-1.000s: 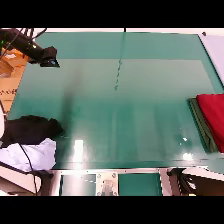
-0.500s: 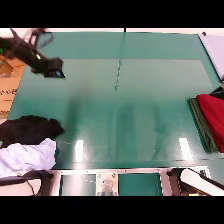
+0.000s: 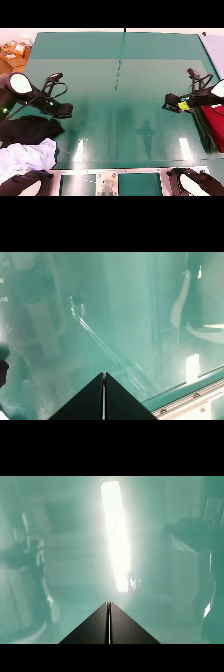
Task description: Fold the shirts.
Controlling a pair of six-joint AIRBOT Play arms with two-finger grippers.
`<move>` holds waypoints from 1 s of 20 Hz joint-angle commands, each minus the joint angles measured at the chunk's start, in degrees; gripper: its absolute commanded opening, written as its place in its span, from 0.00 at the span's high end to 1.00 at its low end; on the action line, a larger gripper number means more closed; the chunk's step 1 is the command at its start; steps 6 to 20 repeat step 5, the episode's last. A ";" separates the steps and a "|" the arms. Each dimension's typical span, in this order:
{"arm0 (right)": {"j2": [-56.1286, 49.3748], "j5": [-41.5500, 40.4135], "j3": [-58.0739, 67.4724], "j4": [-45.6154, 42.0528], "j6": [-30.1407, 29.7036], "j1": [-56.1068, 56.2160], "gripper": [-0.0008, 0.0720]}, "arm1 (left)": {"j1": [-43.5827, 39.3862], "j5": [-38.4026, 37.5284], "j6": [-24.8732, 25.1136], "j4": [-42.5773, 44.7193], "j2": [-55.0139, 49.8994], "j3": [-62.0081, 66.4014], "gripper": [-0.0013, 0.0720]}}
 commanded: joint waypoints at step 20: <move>0.37 -1.40 -1.18 0.02 -0.13 5.03 0.96 | -0.26 1.60 -0.35 0.00 1.18 -2.56 0.95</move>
